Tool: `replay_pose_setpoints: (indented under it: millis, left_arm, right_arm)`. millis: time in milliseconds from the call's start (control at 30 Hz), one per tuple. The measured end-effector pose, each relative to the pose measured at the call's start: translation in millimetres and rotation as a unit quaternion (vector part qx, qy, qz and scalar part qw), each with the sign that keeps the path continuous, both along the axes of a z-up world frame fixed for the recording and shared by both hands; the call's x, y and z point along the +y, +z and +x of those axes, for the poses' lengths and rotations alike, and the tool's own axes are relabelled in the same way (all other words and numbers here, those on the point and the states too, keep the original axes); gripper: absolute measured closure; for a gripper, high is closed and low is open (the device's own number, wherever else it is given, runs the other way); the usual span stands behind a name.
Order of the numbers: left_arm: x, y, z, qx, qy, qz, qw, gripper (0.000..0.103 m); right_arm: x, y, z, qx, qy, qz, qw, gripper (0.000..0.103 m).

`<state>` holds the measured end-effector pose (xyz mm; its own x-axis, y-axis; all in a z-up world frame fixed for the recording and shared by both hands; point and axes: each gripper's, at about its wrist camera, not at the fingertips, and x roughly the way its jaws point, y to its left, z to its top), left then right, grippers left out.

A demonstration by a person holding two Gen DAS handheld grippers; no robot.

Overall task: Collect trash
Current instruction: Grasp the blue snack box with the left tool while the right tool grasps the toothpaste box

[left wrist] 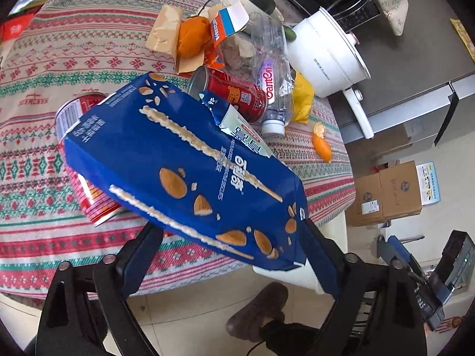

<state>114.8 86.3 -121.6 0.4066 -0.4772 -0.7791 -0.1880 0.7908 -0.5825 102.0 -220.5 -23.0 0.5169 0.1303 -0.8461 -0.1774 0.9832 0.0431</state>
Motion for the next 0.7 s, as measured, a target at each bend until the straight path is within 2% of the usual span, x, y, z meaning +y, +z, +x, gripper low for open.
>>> replay_pose_setpoints:
  millis: [33, 100, 200, 233, 267, 300, 367, 567, 700]
  left_arm:
    - [-1, -3, 3, -0.003, 0.007, -0.006, 1.0000, 0.026]
    - [-4, -7, 9, -0.006, 0.016, -0.021, 0.9996, 0.030]
    - [-7, -3, 18, -0.015, 0.014, -0.043, 0.9989, 0.043]
    - [-8, 0, 21, -0.022, 0.011, -0.049, 0.9985, 0.051]
    - [-8, 5, 23, -0.030, 0.007, -0.052, 0.9982, 0.060]
    - [-8, 10, 25, -0.037, 0.003, -0.049, 0.9981, 0.061]
    - [-9, 20, 27, -0.050, -0.007, -0.037, 0.9980, 0.071]
    - [-4, 52, 23, -0.090, -0.033, -0.002, 0.9954, 0.079]
    - [6, 72, 18, -0.121, -0.033, 0.030, 0.9916, 0.079]
  right_arm:
    - [-1, -1, 0, 0.001, -0.002, 0.001, 1.000, 0.000]
    - [-3, -3, 0, 0.003, -0.007, 0.000, 1.000, 0.000]
    - [-8, -6, 1, 0.008, -0.021, 0.000, 1.000, 0.000]
    - [-10, -6, 1, 0.008, -0.024, 0.001, 1.000, 0.000]
    - [-12, -6, 1, 0.008, -0.028, 0.001, 1.000, 0.000]
    - [-14, -6, 1, 0.007, -0.031, 0.001, 0.999, 0.000]
    - [-18, -6, 2, 0.006, -0.039, -0.002, 0.999, 0.000]
    - [-30, -7, 9, 0.011, -0.064, 0.006, 0.998, 0.000]
    - [-33, -8, 18, 0.018, -0.077, 0.015, 0.997, 0.000]
